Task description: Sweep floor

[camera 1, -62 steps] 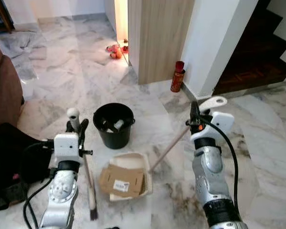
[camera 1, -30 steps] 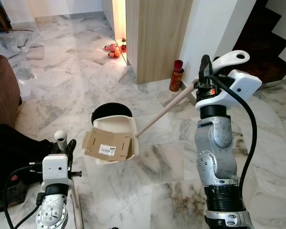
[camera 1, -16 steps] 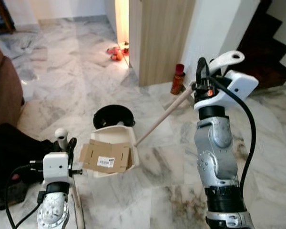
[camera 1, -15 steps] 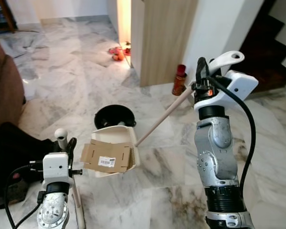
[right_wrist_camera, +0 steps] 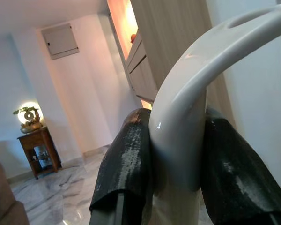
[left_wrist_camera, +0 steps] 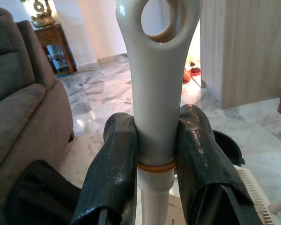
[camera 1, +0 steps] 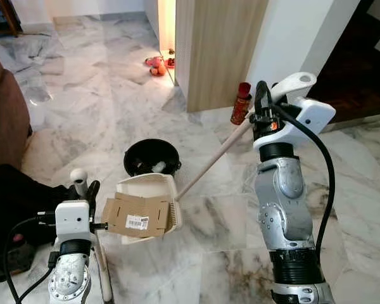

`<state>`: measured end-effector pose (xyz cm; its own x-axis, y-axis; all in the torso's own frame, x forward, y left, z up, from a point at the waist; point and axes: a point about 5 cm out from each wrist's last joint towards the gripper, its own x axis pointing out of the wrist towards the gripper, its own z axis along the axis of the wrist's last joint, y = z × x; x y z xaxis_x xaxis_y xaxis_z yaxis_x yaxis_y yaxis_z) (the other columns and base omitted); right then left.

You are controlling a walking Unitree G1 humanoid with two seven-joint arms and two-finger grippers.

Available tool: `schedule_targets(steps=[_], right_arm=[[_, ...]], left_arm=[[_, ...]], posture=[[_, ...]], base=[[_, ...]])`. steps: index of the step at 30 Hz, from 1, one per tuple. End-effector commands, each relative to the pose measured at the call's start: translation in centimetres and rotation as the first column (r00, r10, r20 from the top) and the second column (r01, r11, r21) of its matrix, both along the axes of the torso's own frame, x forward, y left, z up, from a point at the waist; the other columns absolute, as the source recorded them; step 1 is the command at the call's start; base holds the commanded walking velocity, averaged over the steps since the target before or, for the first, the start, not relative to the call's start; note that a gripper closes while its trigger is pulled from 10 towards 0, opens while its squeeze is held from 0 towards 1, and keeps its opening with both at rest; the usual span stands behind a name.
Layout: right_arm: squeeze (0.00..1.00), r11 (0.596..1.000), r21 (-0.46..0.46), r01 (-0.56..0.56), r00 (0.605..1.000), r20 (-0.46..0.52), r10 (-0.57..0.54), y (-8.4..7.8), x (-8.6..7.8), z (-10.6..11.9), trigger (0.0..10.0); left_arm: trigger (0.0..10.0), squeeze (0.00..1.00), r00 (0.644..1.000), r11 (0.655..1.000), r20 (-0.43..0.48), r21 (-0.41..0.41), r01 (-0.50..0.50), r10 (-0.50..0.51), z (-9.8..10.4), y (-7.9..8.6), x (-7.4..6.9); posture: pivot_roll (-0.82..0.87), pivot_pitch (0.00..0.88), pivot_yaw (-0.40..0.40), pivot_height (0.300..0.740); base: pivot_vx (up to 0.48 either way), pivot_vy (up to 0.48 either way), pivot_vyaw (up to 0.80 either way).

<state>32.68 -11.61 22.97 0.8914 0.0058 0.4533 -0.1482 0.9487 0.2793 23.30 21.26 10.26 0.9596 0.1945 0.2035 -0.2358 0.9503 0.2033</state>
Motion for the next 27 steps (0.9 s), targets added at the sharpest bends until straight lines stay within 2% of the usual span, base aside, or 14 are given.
schedule_targets(steps=[1, 3, 14, 20, 27], right_arm=[[0.00, 1.000, 0.015, 0.005, 0.997, 0.073, -0.006, -0.24, -0.51, 1.53, 10.0], [0.00, 1.000, 0.016, -0.002, 0.997, 0.077, 0.000, -0.16, -0.54, 1.58, 10.0], [0.00, 1.000, 0.017, -0.010, 0.997, 0.079, 0.009, 0.02, -0.58, 1.61, 10.0], [0.00, 1.000, 0.015, -0.016, 0.996, 0.083, 0.015, 0.14, -0.61, 1.64, 10.0], [0.00, 0.999, 0.028, -0.022, 0.997, 0.078, 0.019, 0.15, -0.56, 1.57, 10.0]], left_arm=[[10.0, 0.00, 0.999, 1.000, 0.033, 0.026, -0.007, 0.006, 0.87, 0.09, 0.11], [10.0, 0.00, 0.999, 1.000, 0.035, 0.026, -0.010, 0.010, 0.91, 0.12, 0.10], [10.0, 0.00, 0.999, 1.000, 0.042, 0.025, -0.015, 0.014, 1.01, 0.10, 0.10], [10.0, 0.00, 0.999, 1.000, 0.043, 0.024, -0.016, 0.015, 1.04, 0.10, 0.07], [10.0, 0.00, 0.999, 1.000, 0.046, 0.024, -0.019, 0.017, 1.08, 0.09, 0.11]], posture=[[0.05, 0.075, -0.041, 0.740], [0.05, 0.075, -0.041, 0.740], [0.05, 0.075, -0.043, 0.740], [0.05, 0.075, -0.044, 0.740], [0.06, 0.074, -0.043, 0.740]], base=[[0.281, 0.000, 0.53], [0.283, 0.000, 0.53], [0.282, 0.000, 0.00], [0.282, 0.000, 0.64], [0.282, 0.000, 0.00]])
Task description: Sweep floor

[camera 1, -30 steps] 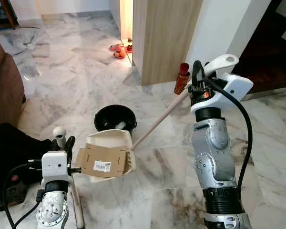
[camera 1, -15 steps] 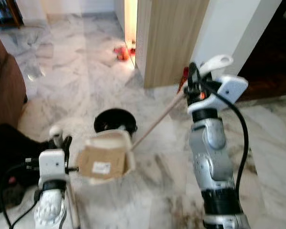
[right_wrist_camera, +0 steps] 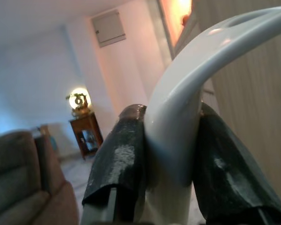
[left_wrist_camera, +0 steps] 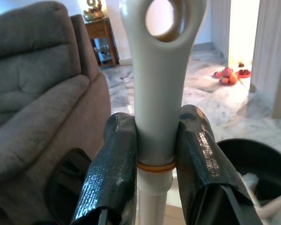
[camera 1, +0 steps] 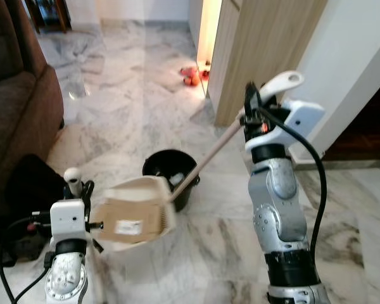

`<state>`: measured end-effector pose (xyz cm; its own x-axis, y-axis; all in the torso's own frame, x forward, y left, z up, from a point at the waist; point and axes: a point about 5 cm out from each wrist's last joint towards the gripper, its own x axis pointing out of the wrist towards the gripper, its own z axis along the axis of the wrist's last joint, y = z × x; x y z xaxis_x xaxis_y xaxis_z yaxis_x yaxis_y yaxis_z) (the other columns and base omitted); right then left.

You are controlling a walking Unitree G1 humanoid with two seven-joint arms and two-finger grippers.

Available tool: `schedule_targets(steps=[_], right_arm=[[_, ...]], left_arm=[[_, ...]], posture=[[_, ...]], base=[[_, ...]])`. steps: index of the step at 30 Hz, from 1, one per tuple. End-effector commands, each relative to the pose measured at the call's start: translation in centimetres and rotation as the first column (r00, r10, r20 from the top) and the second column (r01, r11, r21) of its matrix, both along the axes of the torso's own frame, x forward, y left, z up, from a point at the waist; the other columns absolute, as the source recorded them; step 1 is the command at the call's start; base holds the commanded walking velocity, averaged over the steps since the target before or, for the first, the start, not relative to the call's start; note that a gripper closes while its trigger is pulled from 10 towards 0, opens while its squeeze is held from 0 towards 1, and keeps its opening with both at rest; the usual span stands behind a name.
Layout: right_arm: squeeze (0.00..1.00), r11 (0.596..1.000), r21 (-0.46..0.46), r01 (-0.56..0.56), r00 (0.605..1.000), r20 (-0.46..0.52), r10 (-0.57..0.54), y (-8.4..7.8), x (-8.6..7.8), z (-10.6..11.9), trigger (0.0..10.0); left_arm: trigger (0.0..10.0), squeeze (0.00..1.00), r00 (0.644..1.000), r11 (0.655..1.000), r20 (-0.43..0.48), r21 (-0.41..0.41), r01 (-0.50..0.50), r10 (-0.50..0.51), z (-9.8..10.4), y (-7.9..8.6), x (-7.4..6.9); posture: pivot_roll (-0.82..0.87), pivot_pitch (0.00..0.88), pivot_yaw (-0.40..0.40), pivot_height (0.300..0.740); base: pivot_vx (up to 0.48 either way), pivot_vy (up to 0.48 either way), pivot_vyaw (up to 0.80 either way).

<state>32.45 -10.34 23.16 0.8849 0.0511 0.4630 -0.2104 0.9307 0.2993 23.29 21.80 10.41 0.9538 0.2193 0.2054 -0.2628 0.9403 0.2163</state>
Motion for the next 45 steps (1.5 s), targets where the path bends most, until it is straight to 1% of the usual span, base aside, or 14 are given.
schedule_targets(steps=[1, 32, 39, 45], right_arm=[[0.00, 0.999, 0.009, 0.043, 0.997, 0.066, -0.043, -1.11, -0.33, 1.38, 10.0], [0.00, 0.999, 0.024, 0.032, 0.997, 0.066, -0.033, -0.81, -0.43, 1.45, 10.0], [0.00, 0.999, 0.022, 0.032, 0.997, 0.069, -0.034, -0.83, -0.52, 1.43, 10.0], [0.00, 0.999, 0.031, 0.028, 0.998, 0.061, -0.030, -0.88, -0.46, 1.39, 10.0]], left_arm=[[10.0, 0.00, 0.999, 1.000, 0.046, 0.011, 0.011, -0.011, 0.94, -0.44, 0.13], [10.0, 0.00, 0.998, 1.000, 0.063, 0.008, 0.013, -0.014, 1.38, -0.48, 0.33], [10.0, 0.00, 0.998, 1.000, 0.064, 0.003, 0.010, -0.010, 1.33, -0.50, 0.23], [10.0, 0.00, 0.998, 1.000, 0.066, 0.001, 0.004, -0.004, 1.34, -0.45, 0.19]], posture=[[0.06, 0.074, -0.043, 0.740], [0.06, 0.068, -0.042, 0.740], [0.06, 0.068, -0.043, 0.740], [0.06, 0.072, -0.045, 0.740]], base=[[0.281, 0.000, 0.00], [0.283, 0.000, 0.00], [0.284, 0.000, 0.67], [0.285, 0.000, 0.00]])
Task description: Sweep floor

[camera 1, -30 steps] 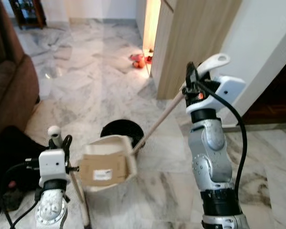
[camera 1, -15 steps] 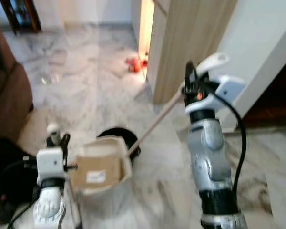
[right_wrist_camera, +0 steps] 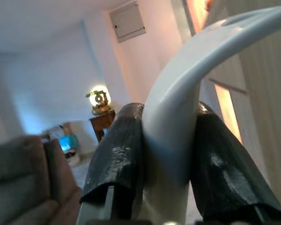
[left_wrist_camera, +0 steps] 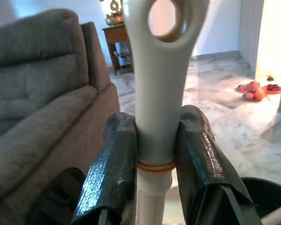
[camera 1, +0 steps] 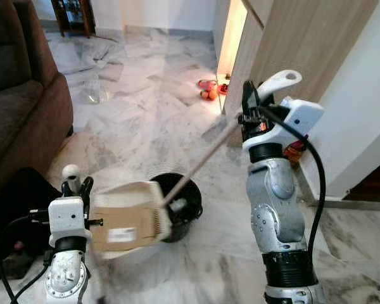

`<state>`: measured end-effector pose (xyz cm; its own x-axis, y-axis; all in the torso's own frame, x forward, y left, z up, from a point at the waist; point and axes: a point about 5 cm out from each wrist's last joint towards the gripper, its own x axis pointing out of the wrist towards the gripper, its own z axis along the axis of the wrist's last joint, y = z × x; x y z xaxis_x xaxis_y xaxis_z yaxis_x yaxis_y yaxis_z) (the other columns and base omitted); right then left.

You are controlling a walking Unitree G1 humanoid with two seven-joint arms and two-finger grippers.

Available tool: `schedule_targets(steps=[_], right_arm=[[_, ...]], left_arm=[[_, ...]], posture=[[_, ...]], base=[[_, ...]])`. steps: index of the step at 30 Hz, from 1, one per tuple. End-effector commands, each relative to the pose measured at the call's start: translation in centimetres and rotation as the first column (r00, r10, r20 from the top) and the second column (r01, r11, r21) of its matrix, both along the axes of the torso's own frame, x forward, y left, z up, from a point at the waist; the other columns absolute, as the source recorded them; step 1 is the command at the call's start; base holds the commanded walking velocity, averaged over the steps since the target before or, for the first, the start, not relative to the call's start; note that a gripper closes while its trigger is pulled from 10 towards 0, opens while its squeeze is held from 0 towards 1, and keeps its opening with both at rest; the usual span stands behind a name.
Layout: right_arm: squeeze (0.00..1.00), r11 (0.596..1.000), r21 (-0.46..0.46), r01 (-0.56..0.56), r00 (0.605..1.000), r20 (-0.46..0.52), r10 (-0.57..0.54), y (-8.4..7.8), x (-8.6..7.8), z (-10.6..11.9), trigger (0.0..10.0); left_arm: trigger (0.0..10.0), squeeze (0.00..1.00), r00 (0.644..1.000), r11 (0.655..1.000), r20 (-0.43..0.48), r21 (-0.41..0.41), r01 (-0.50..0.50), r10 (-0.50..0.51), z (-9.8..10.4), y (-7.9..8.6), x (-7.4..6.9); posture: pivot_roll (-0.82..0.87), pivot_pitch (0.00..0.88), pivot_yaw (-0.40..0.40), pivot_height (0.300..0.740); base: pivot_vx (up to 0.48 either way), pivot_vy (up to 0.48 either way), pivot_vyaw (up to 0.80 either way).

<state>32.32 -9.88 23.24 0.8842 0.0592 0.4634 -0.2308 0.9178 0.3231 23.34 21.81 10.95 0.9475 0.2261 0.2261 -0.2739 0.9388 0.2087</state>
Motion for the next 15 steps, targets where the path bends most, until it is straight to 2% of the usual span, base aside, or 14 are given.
schedule_targets(steps=[1, 15], right_arm=[[0.00, 0.999, 0.007, 0.053, 0.997, 0.062, -0.053, -1.35, -0.33, 1.32, 10.0], [0.00, 0.999, 0.014, 0.050, 0.997, 0.060, -0.051, -1.34, -0.31, 1.40, 10.0]], left_arm=[[10.0, 0.00, 0.999, 1.000, 0.044, 0.003, 0.010, -0.010, 0.79, -0.47, 0.13], [10.0, 0.00, 0.999, 1.000, 0.051, 0.002, 0.002, -0.002, 0.90, -0.37, -0.05]], posture=[[0.06, 0.074, -0.046, 0.740], [0.06, 0.075, -0.047, 0.740]], base=[[0.281, 0.000, 0.00], [0.284, 0.000, 0.00]])
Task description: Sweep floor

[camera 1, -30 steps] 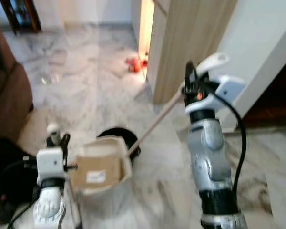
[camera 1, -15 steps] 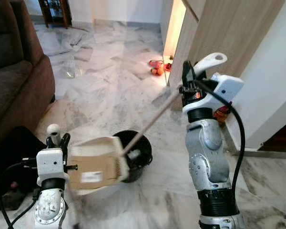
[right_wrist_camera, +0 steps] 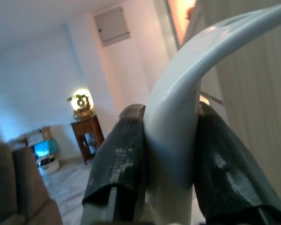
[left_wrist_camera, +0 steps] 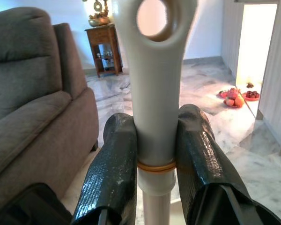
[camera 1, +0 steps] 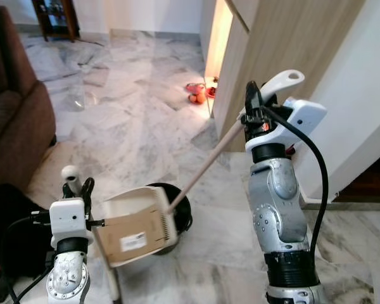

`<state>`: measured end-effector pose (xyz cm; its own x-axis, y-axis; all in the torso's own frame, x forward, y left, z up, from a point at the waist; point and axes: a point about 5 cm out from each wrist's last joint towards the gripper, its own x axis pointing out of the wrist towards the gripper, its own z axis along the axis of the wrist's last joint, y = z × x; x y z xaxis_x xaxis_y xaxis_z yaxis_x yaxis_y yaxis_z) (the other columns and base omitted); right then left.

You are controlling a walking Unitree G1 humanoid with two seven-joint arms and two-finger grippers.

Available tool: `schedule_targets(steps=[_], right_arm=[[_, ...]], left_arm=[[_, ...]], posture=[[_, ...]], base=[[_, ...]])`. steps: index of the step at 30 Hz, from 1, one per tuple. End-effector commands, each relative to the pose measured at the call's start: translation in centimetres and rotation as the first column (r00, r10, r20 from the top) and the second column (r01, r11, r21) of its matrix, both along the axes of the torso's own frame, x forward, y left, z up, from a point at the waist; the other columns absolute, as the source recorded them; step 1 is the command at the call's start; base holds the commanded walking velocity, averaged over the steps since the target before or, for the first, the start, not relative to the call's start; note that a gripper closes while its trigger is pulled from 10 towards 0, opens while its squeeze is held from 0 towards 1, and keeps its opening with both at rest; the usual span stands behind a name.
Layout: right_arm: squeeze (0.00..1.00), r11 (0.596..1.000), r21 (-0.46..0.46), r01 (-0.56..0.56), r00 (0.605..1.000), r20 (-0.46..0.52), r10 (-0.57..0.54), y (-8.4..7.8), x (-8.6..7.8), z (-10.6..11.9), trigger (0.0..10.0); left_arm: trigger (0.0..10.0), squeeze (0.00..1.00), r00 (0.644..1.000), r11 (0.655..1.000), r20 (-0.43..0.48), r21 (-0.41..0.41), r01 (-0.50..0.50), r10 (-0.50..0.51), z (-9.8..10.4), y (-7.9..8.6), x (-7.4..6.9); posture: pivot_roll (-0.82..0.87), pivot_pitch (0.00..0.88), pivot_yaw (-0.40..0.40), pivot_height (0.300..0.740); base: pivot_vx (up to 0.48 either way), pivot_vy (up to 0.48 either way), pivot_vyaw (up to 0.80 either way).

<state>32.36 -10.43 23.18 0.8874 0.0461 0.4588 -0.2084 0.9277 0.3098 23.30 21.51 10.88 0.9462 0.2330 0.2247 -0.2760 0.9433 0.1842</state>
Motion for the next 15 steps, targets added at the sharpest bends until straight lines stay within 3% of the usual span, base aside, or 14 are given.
schedule_targets(steps=[1, 15], right_arm=[[0.00, 0.999, 0.028, 0.027, 0.997, 0.065, -0.028, -0.79, -0.36, 1.46, 10.0], [0.00, 0.999, 0.034, 0.024, 0.997, 0.073, -0.026, -0.65, -0.38, 1.62, 10.0]], left_arm=[[10.0, 0.00, 0.999, 1.000, 0.047, 0.026, 0.002, -0.003, 0.98, -0.07, -0.01], [10.0, 0.00, 0.999, 1.000, 0.053, 0.028, 0.007, -0.009, 1.12, -0.01, 0.11]], posture=[[0.06, 0.075, -0.047, 0.740], [0.06, 0.060, -0.040, 0.740]], base=[[0.289, 0.000, 0.00], [0.286, 0.000, 0.00]])
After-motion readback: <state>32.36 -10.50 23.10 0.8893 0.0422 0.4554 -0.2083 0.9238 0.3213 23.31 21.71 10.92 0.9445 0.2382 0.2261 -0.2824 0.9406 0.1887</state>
